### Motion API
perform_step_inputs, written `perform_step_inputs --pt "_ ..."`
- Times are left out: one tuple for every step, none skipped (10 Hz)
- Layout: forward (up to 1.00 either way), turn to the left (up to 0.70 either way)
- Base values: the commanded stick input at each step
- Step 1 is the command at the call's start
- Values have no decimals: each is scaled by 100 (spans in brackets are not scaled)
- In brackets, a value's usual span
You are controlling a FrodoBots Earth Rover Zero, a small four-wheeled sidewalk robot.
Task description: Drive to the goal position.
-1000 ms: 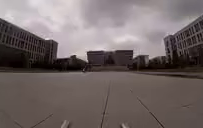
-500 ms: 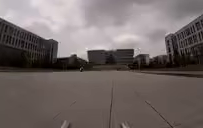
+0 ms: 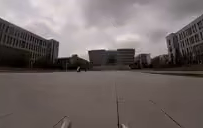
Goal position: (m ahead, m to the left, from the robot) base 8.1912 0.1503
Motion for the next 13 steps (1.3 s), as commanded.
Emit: perform_step_inputs --pt "100 0" --pt "100 0" --pt "100 0" --pt "100 0" --pt "100 0" --pt "100 0" --pt "100 0" --pt "100 0" --pt "100 0" --pt "100 0" --pt "100 0" --pt "100 0" --pt "100 0"
